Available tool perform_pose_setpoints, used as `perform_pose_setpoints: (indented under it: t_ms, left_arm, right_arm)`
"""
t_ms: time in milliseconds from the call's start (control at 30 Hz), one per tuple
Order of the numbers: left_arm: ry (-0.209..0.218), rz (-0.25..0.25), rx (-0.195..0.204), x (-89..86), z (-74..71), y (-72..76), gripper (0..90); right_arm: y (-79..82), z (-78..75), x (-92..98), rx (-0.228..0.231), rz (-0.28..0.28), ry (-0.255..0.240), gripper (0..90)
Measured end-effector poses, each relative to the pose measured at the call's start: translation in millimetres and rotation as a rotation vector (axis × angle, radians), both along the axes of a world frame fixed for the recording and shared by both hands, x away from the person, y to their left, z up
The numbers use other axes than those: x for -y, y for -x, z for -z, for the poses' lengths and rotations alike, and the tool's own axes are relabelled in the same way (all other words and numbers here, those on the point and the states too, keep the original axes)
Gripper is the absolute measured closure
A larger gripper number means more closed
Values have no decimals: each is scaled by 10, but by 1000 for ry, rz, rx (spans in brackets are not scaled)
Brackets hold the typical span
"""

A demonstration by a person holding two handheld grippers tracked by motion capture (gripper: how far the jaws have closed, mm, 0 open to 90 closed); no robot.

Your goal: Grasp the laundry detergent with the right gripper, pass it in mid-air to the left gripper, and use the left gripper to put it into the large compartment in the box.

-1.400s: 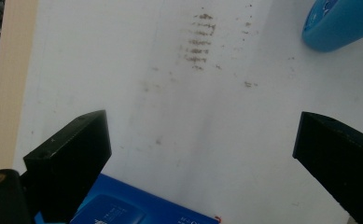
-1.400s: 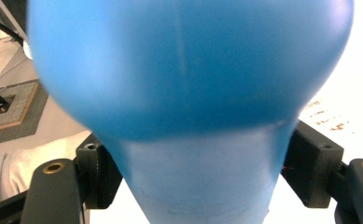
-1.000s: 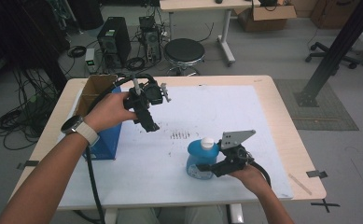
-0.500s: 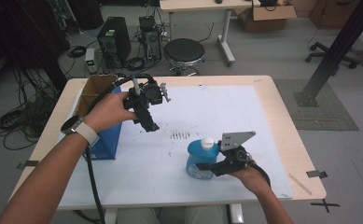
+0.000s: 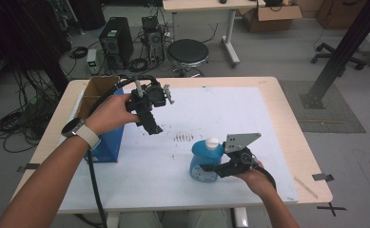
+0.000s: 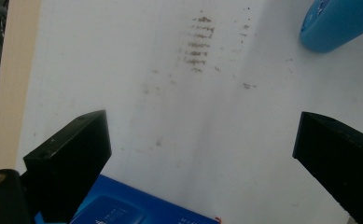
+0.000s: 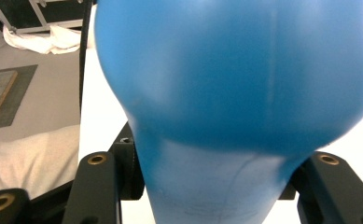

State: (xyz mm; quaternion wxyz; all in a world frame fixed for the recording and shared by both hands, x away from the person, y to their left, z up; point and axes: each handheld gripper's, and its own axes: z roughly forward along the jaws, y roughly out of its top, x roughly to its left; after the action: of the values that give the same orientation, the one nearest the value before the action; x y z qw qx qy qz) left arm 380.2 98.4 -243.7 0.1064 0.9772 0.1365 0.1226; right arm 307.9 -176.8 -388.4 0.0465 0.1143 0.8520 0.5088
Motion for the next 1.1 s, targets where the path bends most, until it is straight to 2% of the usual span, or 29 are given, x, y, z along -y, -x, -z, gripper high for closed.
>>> perform_pose_setpoints:
  t_ms: [133,400,567,633,800,1100]
  left_arm:
    - [5,2,6,-5,-28,16,48]
    - [5,17,24,19,-134,113,48]
    - [1,26,19,46,-201,181,49]
    - [18,30,13,57,-233,214,49]
    - [31,60,11,103,-322,308,49]
    - [42,139,-10,222,-472,505,49]
  right_arm:
    - [-6,-58,11,-1,-3,-10,443]
    - [-26,-190,28,-4,-29,4,442]
    - [-34,-291,36,-10,-45,25,442]
    - [-40,-336,42,-10,-53,26,442]
    - [-51,-442,45,-6,-71,10,442]
    - [-91,-568,-73,8,-126,30,442]
